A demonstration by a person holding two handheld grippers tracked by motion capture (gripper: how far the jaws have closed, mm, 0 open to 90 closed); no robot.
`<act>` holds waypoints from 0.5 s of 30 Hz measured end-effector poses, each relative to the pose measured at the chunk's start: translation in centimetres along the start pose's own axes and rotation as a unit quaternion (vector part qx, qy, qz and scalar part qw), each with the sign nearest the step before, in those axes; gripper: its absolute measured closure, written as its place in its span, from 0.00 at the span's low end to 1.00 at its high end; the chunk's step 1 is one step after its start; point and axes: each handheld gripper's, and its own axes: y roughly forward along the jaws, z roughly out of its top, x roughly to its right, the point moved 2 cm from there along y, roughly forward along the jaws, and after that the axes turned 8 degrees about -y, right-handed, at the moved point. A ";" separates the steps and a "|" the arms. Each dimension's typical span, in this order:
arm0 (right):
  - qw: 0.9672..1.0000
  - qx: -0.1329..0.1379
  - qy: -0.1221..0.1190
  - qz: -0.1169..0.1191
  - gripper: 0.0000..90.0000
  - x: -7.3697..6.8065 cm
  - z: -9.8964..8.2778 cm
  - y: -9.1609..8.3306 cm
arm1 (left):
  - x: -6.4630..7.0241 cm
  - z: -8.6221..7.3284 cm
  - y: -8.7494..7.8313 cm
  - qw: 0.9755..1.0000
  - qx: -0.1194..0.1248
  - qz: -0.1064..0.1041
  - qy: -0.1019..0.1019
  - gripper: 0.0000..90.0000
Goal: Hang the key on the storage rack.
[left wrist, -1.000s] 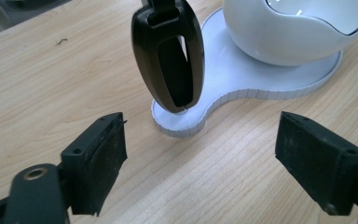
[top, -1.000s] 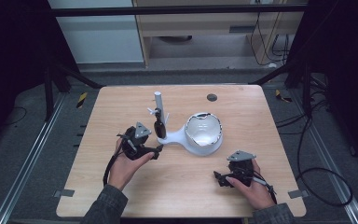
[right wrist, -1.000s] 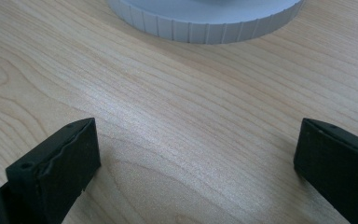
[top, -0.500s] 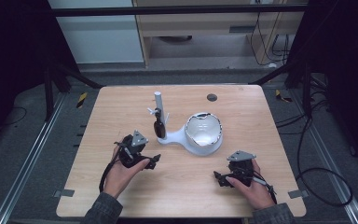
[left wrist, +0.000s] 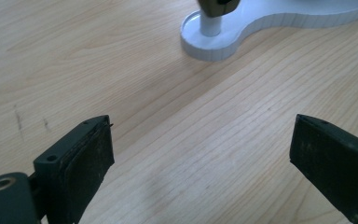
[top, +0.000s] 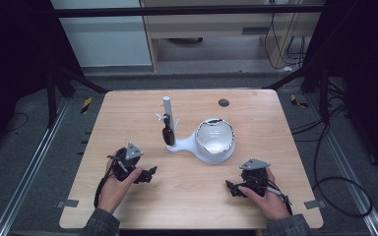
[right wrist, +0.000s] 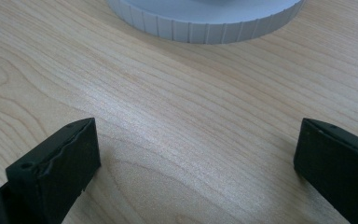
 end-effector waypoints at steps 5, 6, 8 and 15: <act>1.000 0.000 0.000 0.000 0.01 0.0 0.0 0.0 | -1.2 -1.0 -0.1 1.000 -0.004 0.010 -0.014 0.07; 1.000 0.000 0.000 0.000 0.01 0.0 0.0 0.0 | -1.4 -1.2 -0.1 1.000 -0.004 0.011 -0.018 0.07; 1.000 0.000 0.000 0.000 0.01 0.0 0.0 0.0 | -1.9 -1.6 -0.1 1.000 -0.004 0.016 -0.023 0.07; 1.000 0.000 0.000 0.000 0.01 0.0 0.0 0.0 | -3.6 -3.0 0.0 0.999 -0.017 0.032 -0.035 0.07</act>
